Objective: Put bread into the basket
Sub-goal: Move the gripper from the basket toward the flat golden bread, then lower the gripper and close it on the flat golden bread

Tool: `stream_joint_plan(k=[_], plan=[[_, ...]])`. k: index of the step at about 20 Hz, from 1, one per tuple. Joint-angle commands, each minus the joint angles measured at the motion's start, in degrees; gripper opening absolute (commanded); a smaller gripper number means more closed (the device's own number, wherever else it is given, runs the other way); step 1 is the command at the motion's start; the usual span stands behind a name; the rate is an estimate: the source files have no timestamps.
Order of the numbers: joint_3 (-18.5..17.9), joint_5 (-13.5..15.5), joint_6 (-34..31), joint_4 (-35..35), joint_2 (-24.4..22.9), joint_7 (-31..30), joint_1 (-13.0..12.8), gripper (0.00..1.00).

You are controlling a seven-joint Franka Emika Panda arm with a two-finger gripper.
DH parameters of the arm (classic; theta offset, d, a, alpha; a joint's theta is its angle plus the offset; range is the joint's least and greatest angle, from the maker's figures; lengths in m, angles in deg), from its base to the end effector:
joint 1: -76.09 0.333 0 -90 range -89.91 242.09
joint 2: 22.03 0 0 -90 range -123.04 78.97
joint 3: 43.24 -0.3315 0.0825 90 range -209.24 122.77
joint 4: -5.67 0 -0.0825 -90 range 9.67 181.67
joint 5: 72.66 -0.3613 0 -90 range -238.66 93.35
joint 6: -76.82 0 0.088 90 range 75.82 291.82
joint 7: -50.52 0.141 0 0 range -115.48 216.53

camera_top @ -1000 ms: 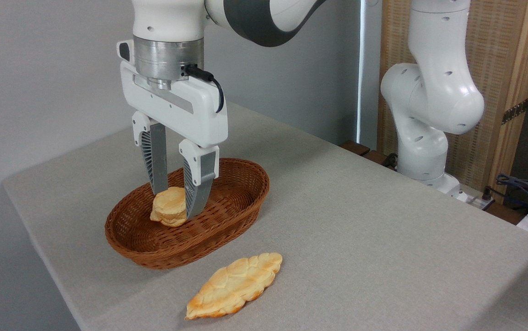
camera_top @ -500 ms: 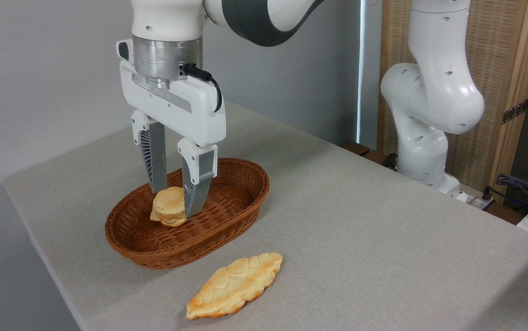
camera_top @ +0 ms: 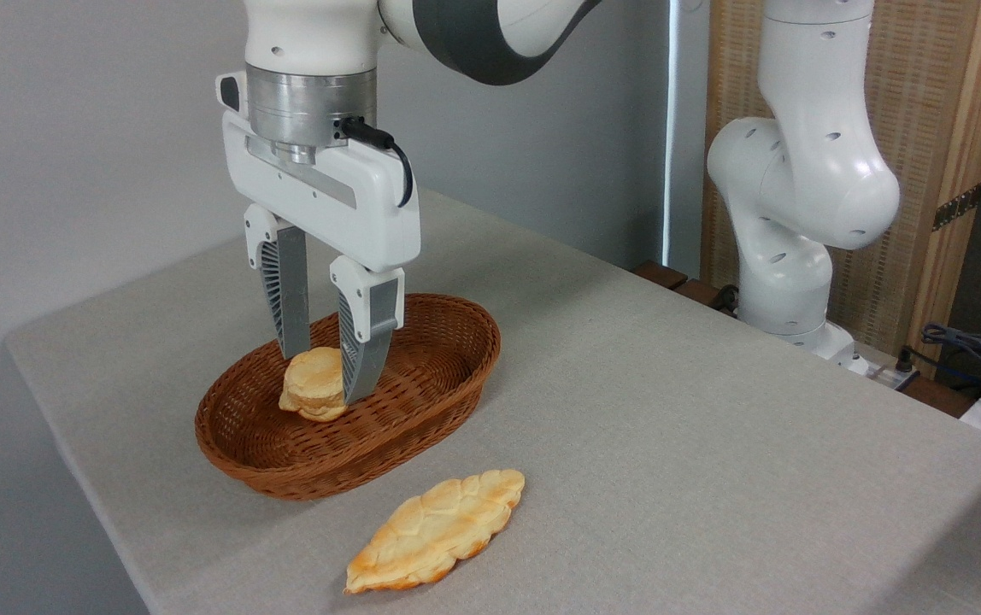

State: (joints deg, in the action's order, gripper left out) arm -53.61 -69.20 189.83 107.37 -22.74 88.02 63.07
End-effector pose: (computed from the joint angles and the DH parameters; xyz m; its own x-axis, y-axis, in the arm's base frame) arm 0.5635 -0.0313 0.5581 0.7548 -0.6241 0.2019 -0.6229 -0.7785 -0.0774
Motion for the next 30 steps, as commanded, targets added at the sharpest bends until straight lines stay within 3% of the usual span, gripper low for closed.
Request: stream_joint_plan(k=[1, 7, 12, 16, 30], plan=[[-0.5, -0.3, -1.5, -0.6, -0.5, -0.7, 0.0, 1.0], [-1.7, -0.3, -0.3, 1.8, 0.2, 0.2, 0.4, 1.0], [-5.1, -0.8, 5.9, 8.3, 0.4, 8.5, 0.4, 1.0], [-6.2, -0.8, 8.5, 11.0, 2.6, 9.6, 0.4, 1.0], [-6.4, -1.0, 9.8, 11.1, 7.5, 12.1, 0.4, 1.0]])
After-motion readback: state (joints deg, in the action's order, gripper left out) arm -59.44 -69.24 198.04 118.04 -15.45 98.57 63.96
